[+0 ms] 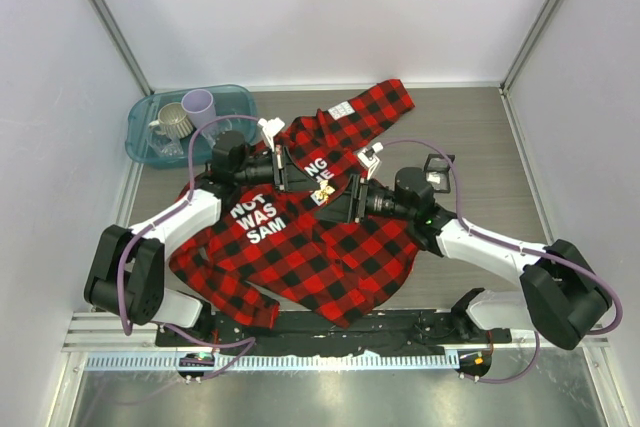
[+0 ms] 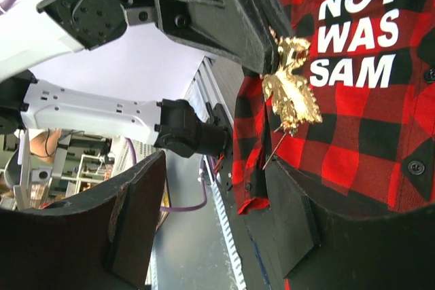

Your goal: Remove the brooch from the garment

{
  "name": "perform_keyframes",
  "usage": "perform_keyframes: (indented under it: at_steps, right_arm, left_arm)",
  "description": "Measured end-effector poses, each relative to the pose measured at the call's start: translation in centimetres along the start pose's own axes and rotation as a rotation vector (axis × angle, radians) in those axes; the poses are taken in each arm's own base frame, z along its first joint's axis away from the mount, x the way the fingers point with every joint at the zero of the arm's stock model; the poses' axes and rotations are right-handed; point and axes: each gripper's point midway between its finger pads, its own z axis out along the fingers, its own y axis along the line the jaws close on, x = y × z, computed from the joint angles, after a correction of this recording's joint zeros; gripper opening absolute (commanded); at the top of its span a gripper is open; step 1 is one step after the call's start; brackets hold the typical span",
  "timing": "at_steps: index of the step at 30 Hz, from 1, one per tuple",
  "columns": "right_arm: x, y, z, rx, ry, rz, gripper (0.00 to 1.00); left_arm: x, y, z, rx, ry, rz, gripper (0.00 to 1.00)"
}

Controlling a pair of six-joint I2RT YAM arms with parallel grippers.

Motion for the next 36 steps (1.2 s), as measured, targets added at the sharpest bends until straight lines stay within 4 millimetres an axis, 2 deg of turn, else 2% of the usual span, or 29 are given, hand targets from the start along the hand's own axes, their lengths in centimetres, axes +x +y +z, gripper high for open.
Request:
perform_keyframes:
  at_steps: [6,14,17,21,27,31,36]
  right_arm:
    - [-1.9,0.9,0.4,0.0,-0.057,0.013,0.66]
    - [-8.7,4.5,1.2,-0.021,-0.174,-0.075,0.66]
    - [-10.4,4.5,1.2,0.025,-0.196,-0.11,0.67]
    - [-11.5,3.0,0.8,0.14,-0.203,-0.159,0.71]
    - [-10.4,0.4,-1.6,0.249,-0.163,-0.183,0.69]
    - [-7.7,-0.8,-3.0,0.229,-0.124,-0.168,0.66]
    - [-4.1,-2.3,-3.5,0.197,-0.065,-0.117,0.6]
  left_arm:
    - [0.0,0.0,0.0,-0.002,-0.001,-0.001,0.0]
    - [0.2,0.4,-0.1,-0.012,0.006,-0.02,0.0]
    - [0.2,0.4,-0.1,-0.011,0.009,-0.025,0.0]
    - [0.4,0.2,0.0,0.009,0.017,-0.059,0.0]
    - [1.0,0.6,0.5,0.072,0.028,-0.159,0.0]
    - [1.0,0.2,0.5,0.104,0.026,-0.184,0.0]
    - [0.6,-0.7,0.4,0.137,0.018,-0.165,0.0]
